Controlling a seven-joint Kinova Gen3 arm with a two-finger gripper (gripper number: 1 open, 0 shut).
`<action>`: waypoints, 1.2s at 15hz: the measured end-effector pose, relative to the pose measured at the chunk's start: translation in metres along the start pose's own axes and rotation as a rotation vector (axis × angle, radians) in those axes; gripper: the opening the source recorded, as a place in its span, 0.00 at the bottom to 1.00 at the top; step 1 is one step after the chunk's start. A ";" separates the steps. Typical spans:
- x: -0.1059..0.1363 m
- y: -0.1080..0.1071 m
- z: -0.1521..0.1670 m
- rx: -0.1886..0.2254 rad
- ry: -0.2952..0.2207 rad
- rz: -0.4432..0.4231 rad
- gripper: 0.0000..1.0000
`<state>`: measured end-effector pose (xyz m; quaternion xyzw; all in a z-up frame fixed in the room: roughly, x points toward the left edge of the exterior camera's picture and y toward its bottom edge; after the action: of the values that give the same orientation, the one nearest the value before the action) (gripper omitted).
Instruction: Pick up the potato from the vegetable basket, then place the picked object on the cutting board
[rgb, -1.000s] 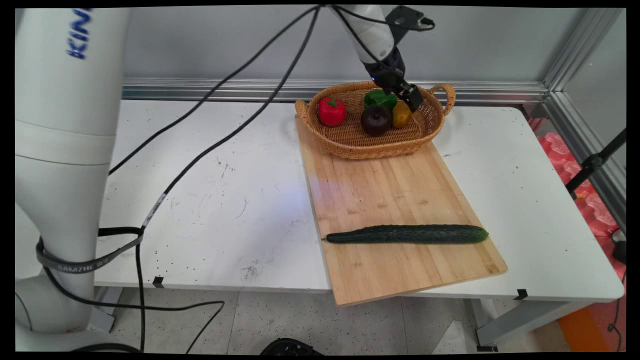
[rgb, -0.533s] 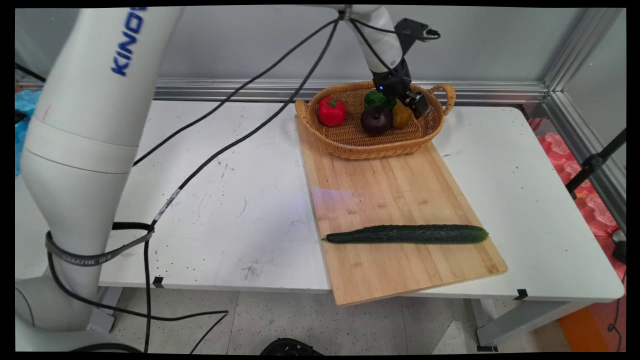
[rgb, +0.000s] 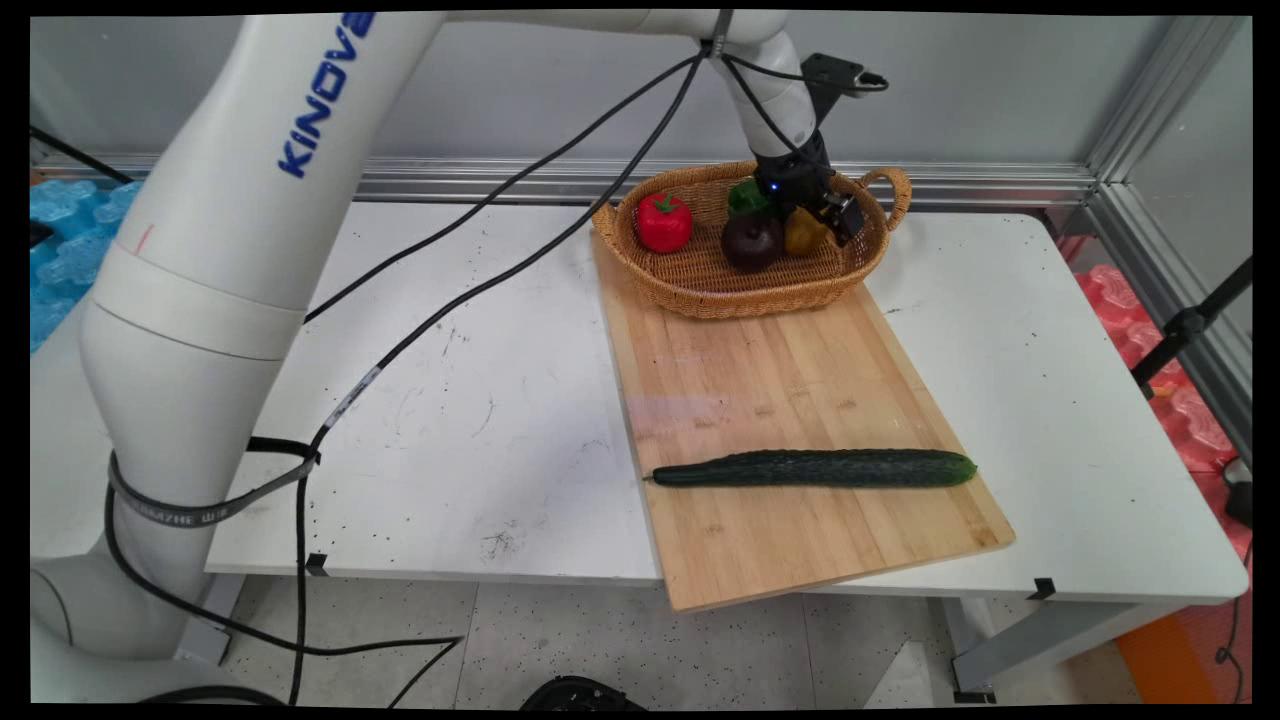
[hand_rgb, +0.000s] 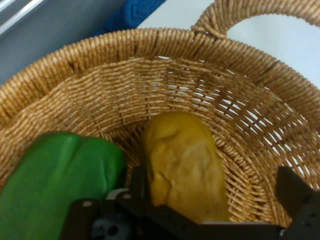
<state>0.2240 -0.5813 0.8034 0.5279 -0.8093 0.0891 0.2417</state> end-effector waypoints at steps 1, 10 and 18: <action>0.000 0.000 0.002 0.001 -0.002 -0.002 1.00; -0.004 -0.002 0.005 0.002 -0.004 0.025 0.00; -0.008 -0.004 -0.034 0.003 0.058 0.113 0.00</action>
<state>0.2407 -0.5631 0.8286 0.4790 -0.8303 0.1192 0.2587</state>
